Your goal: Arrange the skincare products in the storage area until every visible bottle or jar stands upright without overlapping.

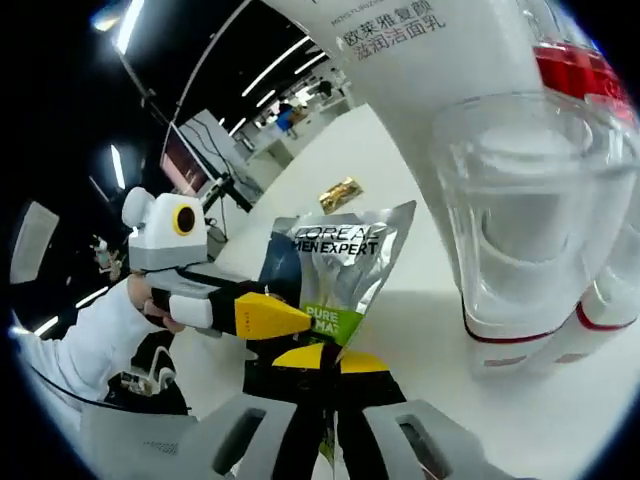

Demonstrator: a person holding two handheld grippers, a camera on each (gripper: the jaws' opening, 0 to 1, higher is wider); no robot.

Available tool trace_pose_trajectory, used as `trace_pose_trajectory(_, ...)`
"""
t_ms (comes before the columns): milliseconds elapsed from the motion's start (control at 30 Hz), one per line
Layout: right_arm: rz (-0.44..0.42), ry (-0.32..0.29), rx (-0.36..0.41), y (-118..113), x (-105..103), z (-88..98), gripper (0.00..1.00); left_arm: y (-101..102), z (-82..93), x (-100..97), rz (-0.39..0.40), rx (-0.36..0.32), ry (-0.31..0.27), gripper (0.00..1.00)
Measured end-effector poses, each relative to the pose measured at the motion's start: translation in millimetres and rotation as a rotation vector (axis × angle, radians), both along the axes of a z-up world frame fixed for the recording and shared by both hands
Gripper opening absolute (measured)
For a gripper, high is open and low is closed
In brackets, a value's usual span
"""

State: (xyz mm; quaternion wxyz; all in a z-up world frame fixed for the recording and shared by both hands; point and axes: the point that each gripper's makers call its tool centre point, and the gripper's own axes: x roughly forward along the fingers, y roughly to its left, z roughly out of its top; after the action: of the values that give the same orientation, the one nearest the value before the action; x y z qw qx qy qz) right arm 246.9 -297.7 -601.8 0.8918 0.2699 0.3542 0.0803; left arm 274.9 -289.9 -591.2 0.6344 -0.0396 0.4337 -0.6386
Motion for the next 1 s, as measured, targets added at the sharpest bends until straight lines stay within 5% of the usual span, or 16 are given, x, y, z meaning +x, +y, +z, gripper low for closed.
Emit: trace_pose_trajectory(1000,0.068,0.03,-0.172,-9,-8,-12.0,0.01,6,-20.3,7.9,0.039,0.092,-0.059,0.0)
